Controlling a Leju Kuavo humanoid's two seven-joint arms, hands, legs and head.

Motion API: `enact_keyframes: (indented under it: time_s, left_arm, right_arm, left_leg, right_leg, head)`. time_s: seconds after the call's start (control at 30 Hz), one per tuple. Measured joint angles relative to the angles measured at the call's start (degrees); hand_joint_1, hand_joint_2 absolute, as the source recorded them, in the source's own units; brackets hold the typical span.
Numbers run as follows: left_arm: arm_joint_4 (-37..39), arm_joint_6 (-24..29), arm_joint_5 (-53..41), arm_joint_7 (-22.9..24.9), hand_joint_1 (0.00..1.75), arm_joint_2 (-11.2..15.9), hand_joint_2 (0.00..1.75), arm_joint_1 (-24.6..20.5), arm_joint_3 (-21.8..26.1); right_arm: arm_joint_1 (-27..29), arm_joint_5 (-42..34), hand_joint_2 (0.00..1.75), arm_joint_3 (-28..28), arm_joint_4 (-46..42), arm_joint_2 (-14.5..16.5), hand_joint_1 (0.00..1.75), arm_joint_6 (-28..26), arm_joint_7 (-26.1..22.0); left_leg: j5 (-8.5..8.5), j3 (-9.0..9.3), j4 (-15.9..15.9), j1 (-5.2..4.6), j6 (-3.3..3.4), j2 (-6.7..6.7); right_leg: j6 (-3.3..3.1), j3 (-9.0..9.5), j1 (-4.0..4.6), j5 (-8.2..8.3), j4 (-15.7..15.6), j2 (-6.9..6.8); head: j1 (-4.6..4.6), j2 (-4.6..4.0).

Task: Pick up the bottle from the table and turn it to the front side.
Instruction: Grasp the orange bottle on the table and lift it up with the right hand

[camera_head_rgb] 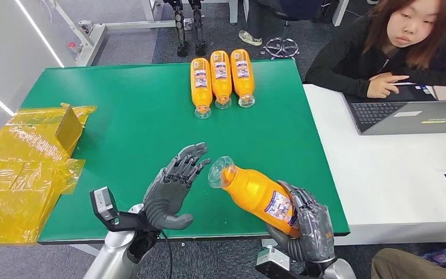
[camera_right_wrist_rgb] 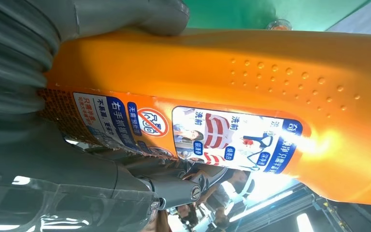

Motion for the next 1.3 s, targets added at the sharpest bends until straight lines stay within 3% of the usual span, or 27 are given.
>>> enact_keyframes:
  time_s: [0.43, 0.7, 0.87, 1.03, 1.3]
  left_arm:
    - [0.5, 0.1, 0.1, 0.0, 0.00, 0.0, 1.75, -0.1, -0.1]
    - [0.7, 0.5, 0.6, 0.0, 0.00, 0.0, 1.75, -0.3, -0.1]
    - [0.7, 0.6, 1.3, 0.0, 0.00, -0.4, 1.75, -0.3, -1.7]
    - [0.7, 1.1, 2.5, 0.1, 0.00, -0.6, 1.75, -0.3, -4.2]
    - [0.7, 2.6, 3.5, 0.5, 0.00, -0.6, 1.75, -0.8, -5.6]
  right_arm:
    - [0.0, -0.1, 1.75, 0.1, 0.0, 0.0, 1.75, -0.1, -0.2]
    - [-1.0, -1.9, 1.75, 1.1, 1.0, 1.3, 1.75, -1.0, -2.9]
    - [-3.3, -8.5, 1.75, 2.0, 2.7, 4.0, 1.75, 0.3, -7.7]
    - [-6.5, -17.8, 1.75, 3.8, 8.6, 8.7, 1.75, 0.2, -14.5]
    - [-10.5, -21.3, 1.75, 5.3, 16.5, 14.2, 1.75, 0.5, -15.8]
  left_leg:
    - [0.00, 0.00, 0.0, 0.00, 0.00, 0.00]
    - [0.00, 0.00, 0.0, 0.00, 0.00, 0.00]
    - [0.01, 0.00, 0.0, 0.01, -0.01, 0.00]
    - [0.03, 0.01, 0.0, 0.02, -0.03, 0.00]
    - [0.05, 0.01, 0.0, 0.02, -0.05, 0.00]
  right_leg:
    - [0.00, 0.00, 0.00, 0.00, 0.0, 0.00]
    - [0.00, 0.00, 0.00, 0.00, 0.0, 0.00]
    - [0.00, 0.01, 0.01, 0.00, 0.0, 0.00]
    - [-0.01, 0.01, 0.02, 0.01, 0.0, -0.01]
    - [-0.02, 0.01, 0.02, 0.01, 0.0, -0.01]
  head:
    - [0.01, 0.00]
    - [0.00, 0.00]
    - [0.01, 0.00]
    - [-0.01, 0.00]
    - [0.01, 0.00]
